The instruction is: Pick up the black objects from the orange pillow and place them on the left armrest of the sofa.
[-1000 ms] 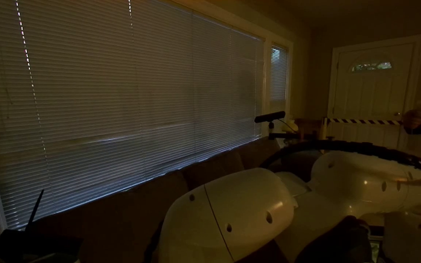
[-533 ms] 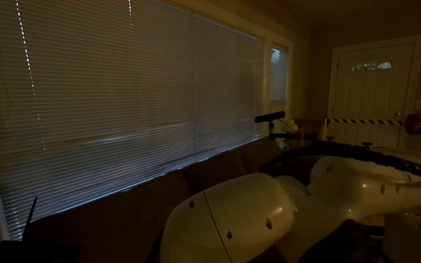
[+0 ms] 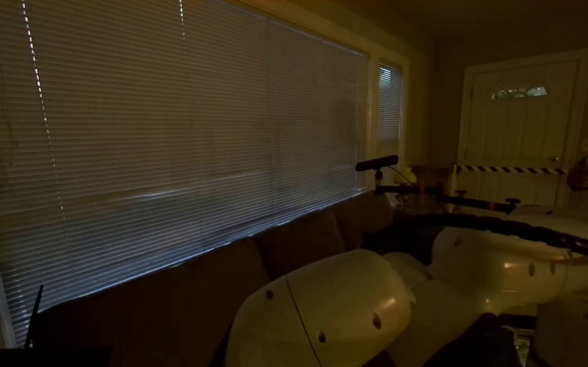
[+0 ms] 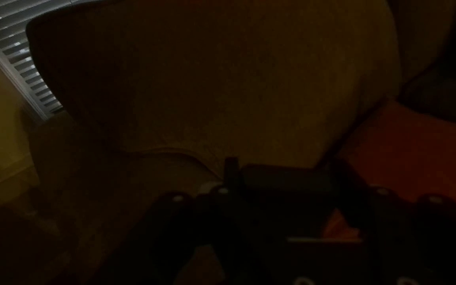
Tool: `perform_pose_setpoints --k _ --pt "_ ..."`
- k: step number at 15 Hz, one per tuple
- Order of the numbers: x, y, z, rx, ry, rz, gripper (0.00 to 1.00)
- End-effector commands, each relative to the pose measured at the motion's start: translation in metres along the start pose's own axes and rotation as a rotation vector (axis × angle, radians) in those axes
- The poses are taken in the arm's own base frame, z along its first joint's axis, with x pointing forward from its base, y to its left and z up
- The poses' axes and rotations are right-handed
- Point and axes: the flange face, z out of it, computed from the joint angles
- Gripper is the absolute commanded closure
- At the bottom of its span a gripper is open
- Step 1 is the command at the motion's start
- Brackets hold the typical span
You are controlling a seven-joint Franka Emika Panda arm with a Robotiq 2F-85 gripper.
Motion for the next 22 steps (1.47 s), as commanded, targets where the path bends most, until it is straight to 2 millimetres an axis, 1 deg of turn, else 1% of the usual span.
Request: perform_pose_setpoints --k 1,2,3,4,5,6,8,12,14,16,20,21,22 --pt "0.006 -0.003 0.002 0.011 -0.001 -0.042 0.66" --pt "0.006 -0.002 0.002 0.006 0.001 -0.047 0.42" --pt "0.007 -0.002 0.001 0.002 0.0 -0.051 0.4" --pt "0.008 -0.002 0.001 -0.001 0.002 -0.051 0.3" --pt "0.008 -0.002 0.001 -0.005 0.002 -0.056 0.14" --pt "0.009 -0.002 0.001 -0.007 0.003 -0.058 0.12" --pt "0.007 -0.001 0.0 -0.01 0.004 -0.063 0.01" --pt "0.003 0.001 -0.004 -0.013 0.007 -0.059 0.0" --pt "0.0 0.001 -0.009 0.004 0.012 -0.053 0.0" --pt "-0.008 0.002 -0.025 0.021 0.034 -0.043 0.0" --pt "-0.02 0.01 -0.067 0.017 0.173 -0.002 0.0" --pt "-0.013 0.01 -0.05 -0.013 0.107 -0.008 0.0" --pt "-0.017 0.011 -0.061 -0.013 0.133 0.001 0.0"
